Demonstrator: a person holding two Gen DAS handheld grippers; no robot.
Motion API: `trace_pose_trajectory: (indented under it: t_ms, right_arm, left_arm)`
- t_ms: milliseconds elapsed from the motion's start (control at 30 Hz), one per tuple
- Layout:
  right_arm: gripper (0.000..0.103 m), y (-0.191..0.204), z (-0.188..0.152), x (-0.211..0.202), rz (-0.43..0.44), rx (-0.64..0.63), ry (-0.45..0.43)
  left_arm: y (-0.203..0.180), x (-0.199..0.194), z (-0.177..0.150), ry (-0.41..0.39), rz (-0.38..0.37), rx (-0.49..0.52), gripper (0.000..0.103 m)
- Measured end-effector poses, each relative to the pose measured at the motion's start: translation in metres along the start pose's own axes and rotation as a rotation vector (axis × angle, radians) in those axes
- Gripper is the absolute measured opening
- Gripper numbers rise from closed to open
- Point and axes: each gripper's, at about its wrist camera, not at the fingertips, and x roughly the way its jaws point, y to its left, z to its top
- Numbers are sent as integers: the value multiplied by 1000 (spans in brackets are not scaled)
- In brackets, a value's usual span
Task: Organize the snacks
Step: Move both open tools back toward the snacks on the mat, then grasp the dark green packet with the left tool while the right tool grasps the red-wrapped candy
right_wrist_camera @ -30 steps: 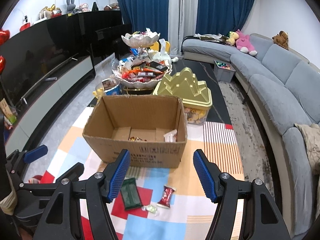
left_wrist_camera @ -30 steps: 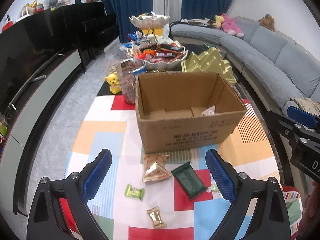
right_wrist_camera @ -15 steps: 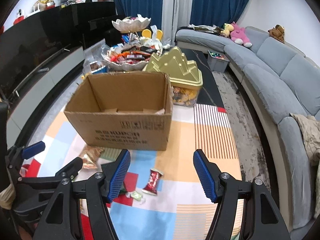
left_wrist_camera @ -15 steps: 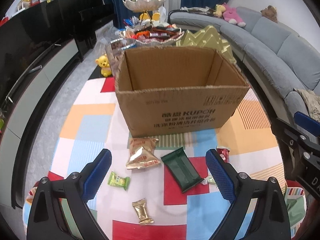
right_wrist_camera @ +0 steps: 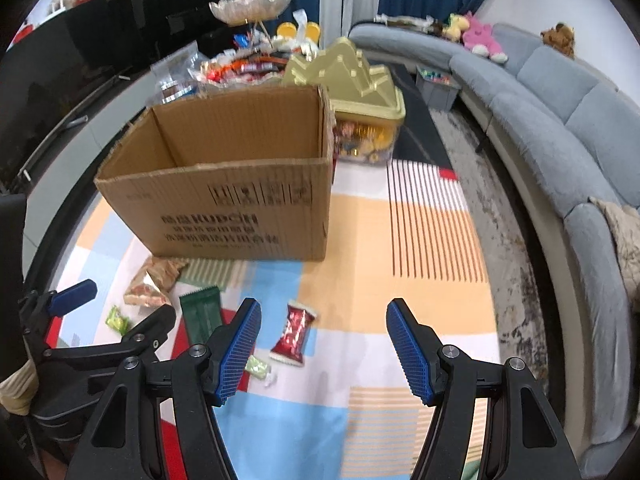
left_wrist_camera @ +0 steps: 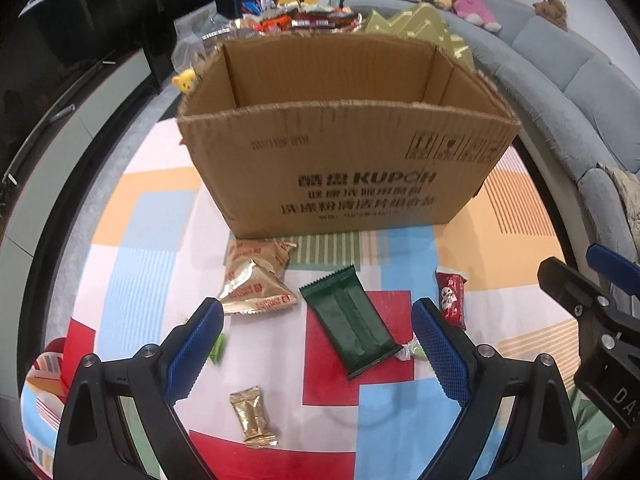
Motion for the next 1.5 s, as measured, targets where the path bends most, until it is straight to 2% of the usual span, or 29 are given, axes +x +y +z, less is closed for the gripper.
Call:
trace_pose_trajectory:
  t_ms: [200,467,967,1500]
  right_arm:
    - [66,-7,-2,27,19,39,86]
    - [66,-5,0,54,39,52,150]
    - [65,7,-1,91,55,69,235]
    - [50,10,-6,129,-11,107,356]
  left_arm:
    - [-8,22,-3,54,14,20,96]
    - [-17,50,-7,109,22,33,95]
    - [-22,78,-10,149,23,22,86]
    - [-25,98,-9,162,7,3,83]
